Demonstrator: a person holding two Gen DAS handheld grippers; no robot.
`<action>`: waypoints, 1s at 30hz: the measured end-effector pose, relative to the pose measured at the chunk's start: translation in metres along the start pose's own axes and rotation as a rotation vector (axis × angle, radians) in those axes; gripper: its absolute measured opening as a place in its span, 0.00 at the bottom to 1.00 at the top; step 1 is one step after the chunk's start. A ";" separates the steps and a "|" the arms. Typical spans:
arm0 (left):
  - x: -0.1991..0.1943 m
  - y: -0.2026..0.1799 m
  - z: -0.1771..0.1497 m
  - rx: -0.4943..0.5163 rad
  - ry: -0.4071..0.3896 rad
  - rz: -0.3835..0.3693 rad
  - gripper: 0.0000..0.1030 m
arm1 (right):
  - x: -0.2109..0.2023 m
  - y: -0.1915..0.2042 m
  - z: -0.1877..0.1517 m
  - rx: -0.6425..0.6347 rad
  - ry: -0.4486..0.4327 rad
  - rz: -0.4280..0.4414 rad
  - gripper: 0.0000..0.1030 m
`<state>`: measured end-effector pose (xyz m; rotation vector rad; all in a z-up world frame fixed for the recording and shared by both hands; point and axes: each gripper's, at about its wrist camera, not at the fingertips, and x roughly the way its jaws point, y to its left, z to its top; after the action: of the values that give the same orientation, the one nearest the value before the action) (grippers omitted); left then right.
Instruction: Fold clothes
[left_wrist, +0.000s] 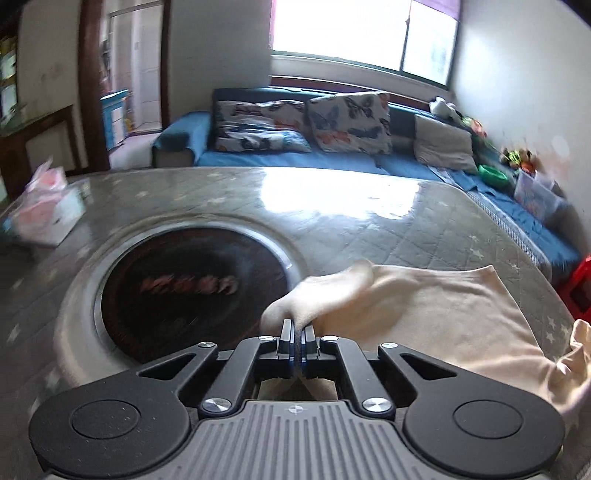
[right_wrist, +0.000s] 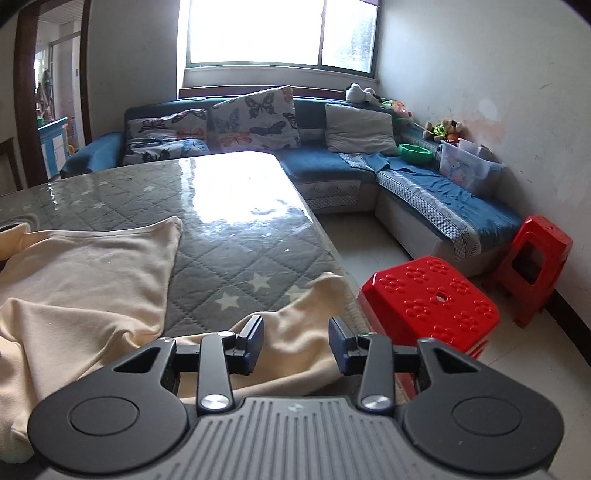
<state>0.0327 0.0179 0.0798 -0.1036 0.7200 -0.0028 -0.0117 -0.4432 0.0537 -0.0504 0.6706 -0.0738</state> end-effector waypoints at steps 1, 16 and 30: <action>-0.009 0.006 -0.006 -0.012 0.003 0.002 0.03 | -0.002 0.002 0.000 -0.006 -0.003 0.007 0.41; -0.064 0.071 -0.065 -0.112 0.074 0.116 0.10 | -0.026 0.098 -0.014 -0.300 0.045 0.442 0.50; -0.081 0.076 -0.043 -0.065 0.053 0.060 0.56 | -0.045 0.124 -0.025 -0.465 0.134 0.638 0.49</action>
<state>-0.0593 0.0923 0.0935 -0.1446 0.7765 0.0755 -0.0564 -0.3168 0.0533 -0.2775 0.8002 0.6998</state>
